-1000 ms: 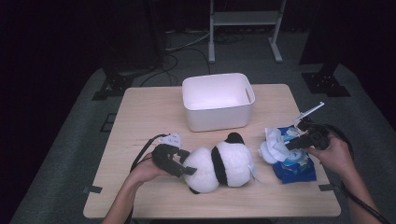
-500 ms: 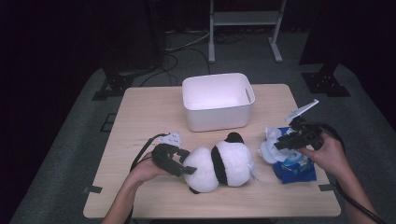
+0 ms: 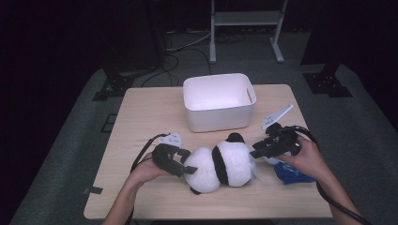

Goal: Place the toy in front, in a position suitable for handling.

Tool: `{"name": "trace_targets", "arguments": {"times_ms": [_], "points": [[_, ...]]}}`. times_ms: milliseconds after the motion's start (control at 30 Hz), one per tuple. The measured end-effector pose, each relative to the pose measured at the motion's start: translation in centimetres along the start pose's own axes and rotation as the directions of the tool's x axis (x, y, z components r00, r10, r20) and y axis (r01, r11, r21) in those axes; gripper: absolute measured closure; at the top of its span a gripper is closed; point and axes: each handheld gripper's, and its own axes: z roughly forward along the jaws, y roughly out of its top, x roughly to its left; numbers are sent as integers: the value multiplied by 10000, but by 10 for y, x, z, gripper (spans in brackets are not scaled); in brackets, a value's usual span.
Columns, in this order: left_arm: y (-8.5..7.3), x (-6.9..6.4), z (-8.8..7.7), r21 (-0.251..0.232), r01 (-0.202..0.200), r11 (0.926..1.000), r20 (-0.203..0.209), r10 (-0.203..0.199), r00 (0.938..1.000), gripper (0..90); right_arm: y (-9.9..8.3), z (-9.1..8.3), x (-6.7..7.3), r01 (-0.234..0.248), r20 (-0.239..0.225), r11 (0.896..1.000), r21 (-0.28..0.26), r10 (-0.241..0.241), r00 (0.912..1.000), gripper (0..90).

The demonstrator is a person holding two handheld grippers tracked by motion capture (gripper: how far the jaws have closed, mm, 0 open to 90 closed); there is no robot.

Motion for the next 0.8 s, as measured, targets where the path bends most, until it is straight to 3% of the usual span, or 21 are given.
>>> {"name": "trace_targets", "arguments": {"times_ms": [67, 233, 267, 300, 433, 600, 700, 800], "points": [[0, 0, 0, -2, -37, 10000, -78, 37, 10000, 240, 4, 4, 4, 136, -63, 9999, 88, -135, 9999, 605], [1, 2, -3, -189, 60, 9998, -854, -76, 9963, 240, 12, 10, 7, 279, 60, 9995, 162, -280, 9996, 591], [1, 2, -3, -189, 60, 9998, -854, -76, 9963, 240, 13, 10, 7, 302, 92, 9994, 172, -303, 9995, 590], [1, 2, -4, -265, 123, 9996, -1186, -153, 9928, 240, 13, 11, 7, 303, 129, 9994, 174, -305, 9995, 592], [1, 4, -4, -358, 144, 9993, -1890, -209, 9818, 240, 15, 15, 8, 227, 40, 9993, 307, -229, 9997, 599], [1, 6, -5, -505, 227, 9985, -2721, -356, 9616, 241, 17, 19, 12, 309, -169, 9984, 473, -301, 9994, 597], [1, 6, -7, -546, 195, 9983, -2589, -330, 9654, 244, 18, 18, 14, 411, -75, 9977, 547, -407, 9991, 587], [1, 5, -10, -746, 161, 9971, -2247, -325, 9739, 243, 19, 15, 13, 455, 235, 9975, 541, -468, 9986, 569]]}}
